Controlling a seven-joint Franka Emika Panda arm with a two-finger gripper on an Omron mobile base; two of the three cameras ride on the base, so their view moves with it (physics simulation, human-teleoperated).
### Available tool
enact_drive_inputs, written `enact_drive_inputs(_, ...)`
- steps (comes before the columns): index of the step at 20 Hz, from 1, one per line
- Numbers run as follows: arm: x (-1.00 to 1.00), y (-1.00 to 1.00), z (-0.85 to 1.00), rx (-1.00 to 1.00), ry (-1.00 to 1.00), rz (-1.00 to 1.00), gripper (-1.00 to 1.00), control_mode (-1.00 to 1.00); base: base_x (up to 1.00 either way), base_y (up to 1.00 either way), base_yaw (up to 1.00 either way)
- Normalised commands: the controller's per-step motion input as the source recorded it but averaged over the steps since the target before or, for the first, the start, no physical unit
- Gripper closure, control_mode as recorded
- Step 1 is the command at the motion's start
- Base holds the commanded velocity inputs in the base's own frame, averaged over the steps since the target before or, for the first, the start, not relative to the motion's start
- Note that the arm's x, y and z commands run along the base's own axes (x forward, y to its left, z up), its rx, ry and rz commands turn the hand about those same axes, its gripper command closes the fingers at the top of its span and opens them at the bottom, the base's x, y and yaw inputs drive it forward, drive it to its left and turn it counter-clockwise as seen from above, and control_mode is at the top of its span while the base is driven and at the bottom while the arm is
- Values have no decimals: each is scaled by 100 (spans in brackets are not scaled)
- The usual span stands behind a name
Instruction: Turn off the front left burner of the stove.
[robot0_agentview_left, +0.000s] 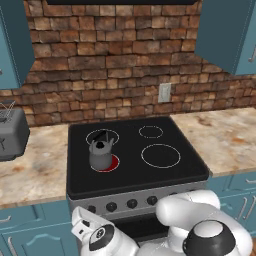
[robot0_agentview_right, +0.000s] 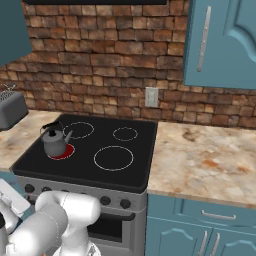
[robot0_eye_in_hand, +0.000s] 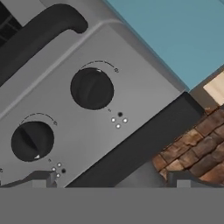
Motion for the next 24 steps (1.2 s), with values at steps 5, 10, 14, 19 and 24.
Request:
enact_drive_inputs(5,2,-1,-14,0,0,0,-100,-100,0,0,0)
enact_drive_inputs(10,3,-2,-16,0,0,0,-100,-100,0,0,0)
enact_drive_inputs(14,6,0,-18,0,0,0,-100,-100,0,0,0)
enact_drive_inputs(19,13,0,-14,0,0,0,-100,-100,0,0,0)
enact_drive_inputs(24,18,0,-14,0,0,0,-100,-100,0,0,0)
